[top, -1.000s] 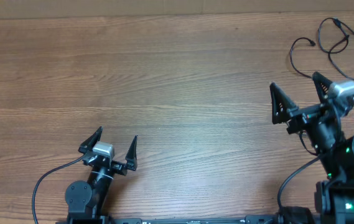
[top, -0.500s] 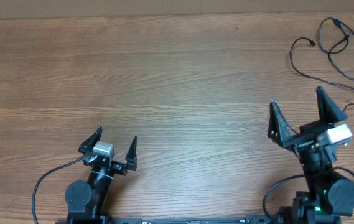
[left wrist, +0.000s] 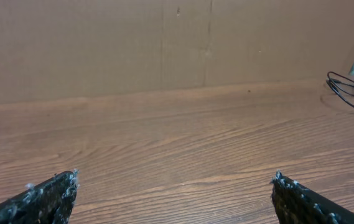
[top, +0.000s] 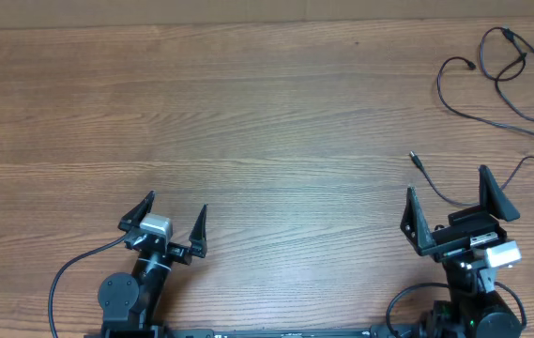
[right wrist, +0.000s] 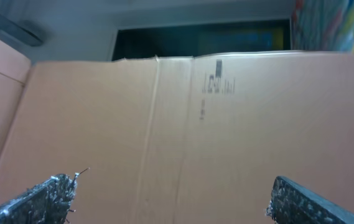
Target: Untangle cables
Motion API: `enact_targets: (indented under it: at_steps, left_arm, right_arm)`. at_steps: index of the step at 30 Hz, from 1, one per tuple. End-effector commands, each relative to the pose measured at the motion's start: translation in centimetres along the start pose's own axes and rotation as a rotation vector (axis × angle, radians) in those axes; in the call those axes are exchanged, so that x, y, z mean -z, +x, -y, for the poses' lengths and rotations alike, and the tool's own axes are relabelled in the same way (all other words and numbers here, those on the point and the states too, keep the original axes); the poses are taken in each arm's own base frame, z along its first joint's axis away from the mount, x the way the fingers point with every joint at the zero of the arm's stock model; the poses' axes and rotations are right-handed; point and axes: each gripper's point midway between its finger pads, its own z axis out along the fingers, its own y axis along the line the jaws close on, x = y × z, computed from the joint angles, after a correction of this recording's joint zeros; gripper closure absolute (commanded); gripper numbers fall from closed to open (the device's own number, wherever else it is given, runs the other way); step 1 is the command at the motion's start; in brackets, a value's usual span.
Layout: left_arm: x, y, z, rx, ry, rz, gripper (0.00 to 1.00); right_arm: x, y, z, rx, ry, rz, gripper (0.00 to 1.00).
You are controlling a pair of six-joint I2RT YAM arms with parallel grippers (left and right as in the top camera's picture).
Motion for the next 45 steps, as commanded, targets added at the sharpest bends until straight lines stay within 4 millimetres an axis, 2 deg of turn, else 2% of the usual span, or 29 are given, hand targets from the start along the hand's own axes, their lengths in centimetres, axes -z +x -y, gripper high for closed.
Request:
enact_targets:
  at_steps: [1,4,6,8,13,16,23,27,29,45]
  left_arm:
    - [0.0,0.0,0.2,0.006,0.010,0.003,0.00]
    - [0.0,0.0,0.2,0.006,0.010,0.003,0.00]
    - [0.0,0.0,0.2,0.006,0.010,0.003,0.00]
    - [0.0,0.0,0.2,0.006,0.010,0.003,0.00]
    - [0.0,0.0,0.2,0.006,0.010,0.003,0.00]
    - [0.0,0.0,0.2,0.006,0.009,0.003,0.00]
    - [0.0,0.0,0.2,0.006,0.010,0.003,0.00]
    - [0.0,0.0,0.2,0.006,0.009,0.003,0.00]
    - [0.0,0.0,0.2,0.006,0.010,0.003,0.01]
    - [0.0,0.0,0.2,0.006,0.009,0.003,0.00]
  right_arm:
    - [0.2,0.7,0.3,-0.012,0.022,-0.023,0.00]
    - [0.3,1.9,0.4,-0.026,0.028,-0.069,0.00]
    - [0.7,3.9,0.8,-0.051,0.055,-0.154,0.00]
    - [1.4,6.2,1.5,-0.075,0.104,-0.250,0.00]
    - [2.8,9.0,2.4,-0.099,0.175,-0.375,0.00]
    - [4.4,10.9,3.0,-0.112,0.231,-0.470,0.00]
    - [6.2,11.5,4.1,-0.098,0.324,-0.517,0.00]
    - [7.2,13.4,3.5,-0.120,0.314,-0.603,0.00]
    - [8.3,14.9,3.1,-0.136,0.312,-0.681,0.00]
    - [8.2,14.9,3.0,-0.137,0.307,-0.678,0.00]
